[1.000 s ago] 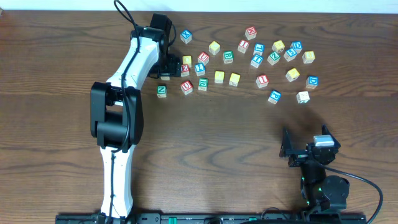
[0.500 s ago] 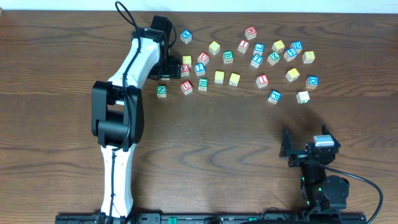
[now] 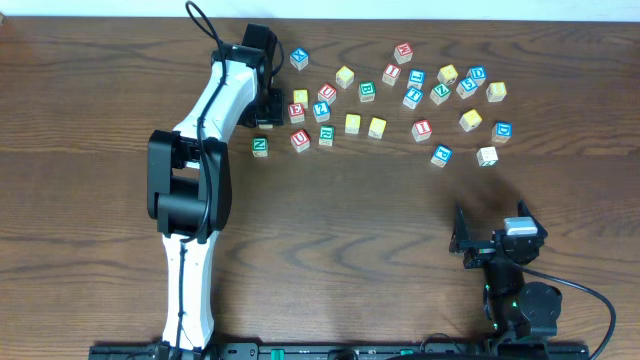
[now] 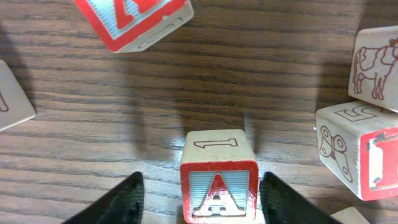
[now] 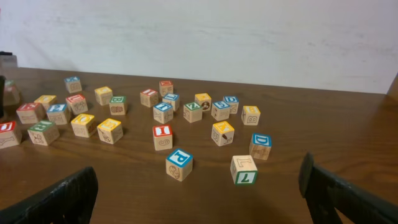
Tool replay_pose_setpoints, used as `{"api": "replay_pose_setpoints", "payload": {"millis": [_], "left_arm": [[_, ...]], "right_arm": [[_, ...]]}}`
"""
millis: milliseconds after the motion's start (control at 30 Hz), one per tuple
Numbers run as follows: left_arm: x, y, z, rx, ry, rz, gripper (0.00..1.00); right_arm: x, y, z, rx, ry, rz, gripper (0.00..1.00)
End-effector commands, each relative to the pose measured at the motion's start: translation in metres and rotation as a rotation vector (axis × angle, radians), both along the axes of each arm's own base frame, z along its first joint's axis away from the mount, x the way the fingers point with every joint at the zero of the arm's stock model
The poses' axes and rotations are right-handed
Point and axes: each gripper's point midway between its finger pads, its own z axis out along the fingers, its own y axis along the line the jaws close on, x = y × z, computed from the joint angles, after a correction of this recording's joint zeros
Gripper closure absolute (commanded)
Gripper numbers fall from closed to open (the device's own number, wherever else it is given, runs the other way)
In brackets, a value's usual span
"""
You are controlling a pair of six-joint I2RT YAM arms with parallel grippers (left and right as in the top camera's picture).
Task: Spell out AI2
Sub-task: 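Lower the left gripper and close it on the red A block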
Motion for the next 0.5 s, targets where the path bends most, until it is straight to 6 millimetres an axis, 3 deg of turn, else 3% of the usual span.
{"api": "replay_pose_setpoints", "payload": {"millis": [0, 167, 467], "left_arm": [[0.0014, 0.0024, -0.0053, 0.000, 0.007, 0.006, 0.54], [0.0015, 0.0023, -0.0053, 0.000, 0.007, 0.006, 0.75], [0.0015, 0.0023, -0.0053, 0.000, 0.007, 0.002, 0.78]], "right_arm": [[-0.0001, -0.0031, -0.0005, 0.012, 0.002, -0.015, 0.01], [-0.0001, -0.0031, -0.0005, 0.012, 0.001, -0.015, 0.01], [-0.0001, -0.0031, -0.0005, 0.012, 0.002, -0.015, 0.01]]}}
